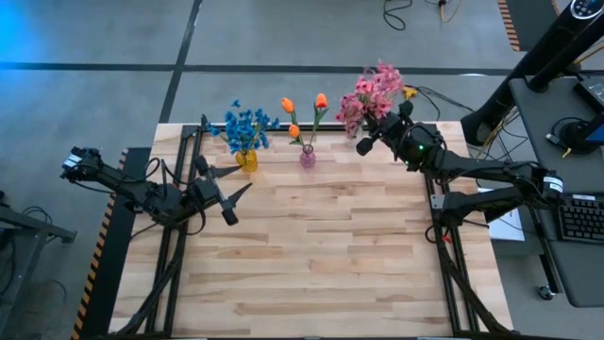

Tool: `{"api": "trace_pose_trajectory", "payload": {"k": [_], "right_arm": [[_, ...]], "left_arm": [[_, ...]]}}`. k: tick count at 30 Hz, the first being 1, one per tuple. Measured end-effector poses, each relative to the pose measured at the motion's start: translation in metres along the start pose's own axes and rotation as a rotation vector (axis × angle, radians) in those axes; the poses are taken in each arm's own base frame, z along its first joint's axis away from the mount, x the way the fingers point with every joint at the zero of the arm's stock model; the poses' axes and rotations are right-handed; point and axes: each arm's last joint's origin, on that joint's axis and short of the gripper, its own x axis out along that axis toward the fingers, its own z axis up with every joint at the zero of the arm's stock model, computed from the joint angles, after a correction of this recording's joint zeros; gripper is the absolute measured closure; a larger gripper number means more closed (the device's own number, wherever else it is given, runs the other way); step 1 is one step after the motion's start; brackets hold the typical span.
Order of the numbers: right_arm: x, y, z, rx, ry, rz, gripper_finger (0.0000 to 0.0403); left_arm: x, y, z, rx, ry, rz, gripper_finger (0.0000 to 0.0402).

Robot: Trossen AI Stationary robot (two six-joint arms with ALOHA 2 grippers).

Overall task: Sort flowers into vase by color
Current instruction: Put the pink flowers into the transparent vase

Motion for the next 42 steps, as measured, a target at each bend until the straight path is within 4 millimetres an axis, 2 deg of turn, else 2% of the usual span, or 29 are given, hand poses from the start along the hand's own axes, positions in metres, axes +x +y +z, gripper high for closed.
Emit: {"api": "trace_pose_trajectory", "payload": {"k": [26, 42], "right_arm": [[0.005, -0.01, 0.011, 0.064, 0.063, -0.106, 0.0377], [0.008, -0.017, 0.007, 0.096, 0.116, -0.127, 0.0377]], "left_arm": [[0.0, 0.0, 0.0, 0.0, 0.0, 0.0, 0.0177], [0.0, 0.0, 0.0, 0.0, 0.0, 0.0, 0.0177]]}}
